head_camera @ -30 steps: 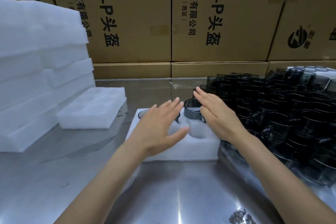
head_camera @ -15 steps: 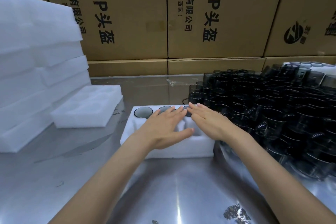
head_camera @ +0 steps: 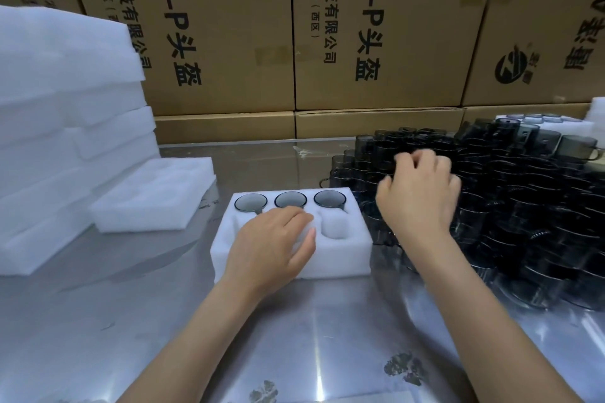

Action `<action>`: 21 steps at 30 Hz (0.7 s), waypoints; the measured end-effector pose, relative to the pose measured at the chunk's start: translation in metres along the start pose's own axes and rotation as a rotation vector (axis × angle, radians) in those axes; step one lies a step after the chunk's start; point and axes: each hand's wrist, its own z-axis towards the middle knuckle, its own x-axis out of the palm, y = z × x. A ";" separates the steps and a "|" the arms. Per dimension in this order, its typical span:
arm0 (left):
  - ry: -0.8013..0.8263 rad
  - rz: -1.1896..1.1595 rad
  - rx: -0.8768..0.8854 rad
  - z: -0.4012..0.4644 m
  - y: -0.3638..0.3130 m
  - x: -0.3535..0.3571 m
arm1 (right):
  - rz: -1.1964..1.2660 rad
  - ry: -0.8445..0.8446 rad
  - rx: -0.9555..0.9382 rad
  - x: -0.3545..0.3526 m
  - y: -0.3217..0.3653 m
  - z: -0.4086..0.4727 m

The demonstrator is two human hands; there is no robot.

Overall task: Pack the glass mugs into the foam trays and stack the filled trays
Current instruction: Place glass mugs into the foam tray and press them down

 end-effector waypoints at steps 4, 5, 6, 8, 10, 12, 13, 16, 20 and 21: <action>0.019 -0.028 -0.046 0.003 -0.002 -0.001 | -0.173 0.229 0.141 -0.010 -0.019 0.003; 0.021 -0.029 -0.052 0.003 -0.002 -0.001 | -0.181 0.261 0.152 -0.011 -0.020 0.004; 0.024 -0.029 -0.056 0.002 -0.001 -0.001 | -0.185 0.281 0.157 -0.013 -0.021 0.005; 0.024 -0.027 -0.062 0.002 -0.002 -0.002 | -0.181 0.289 0.155 -0.015 -0.022 0.005; 0.023 -0.028 -0.068 0.002 -0.003 -0.003 | -0.144 0.295 0.156 -0.017 -0.022 0.004; 0.019 -0.032 -0.072 0.001 -0.003 -0.004 | -0.097 0.306 0.174 -0.019 -0.022 0.004; 0.013 -0.033 -0.070 0.001 -0.003 -0.004 | -0.074 0.311 0.181 -0.020 -0.022 0.004; -0.004 -0.039 -0.058 0.001 -0.003 -0.004 | 0.013 0.329 0.168 -0.020 -0.024 0.006; -0.032 -0.051 -0.035 0.001 -0.004 -0.005 | 0.185 0.260 0.059 -0.023 -0.026 0.008; -0.040 -0.054 -0.028 0.000 -0.004 -0.005 | 0.260 0.208 0.016 -0.024 -0.025 0.008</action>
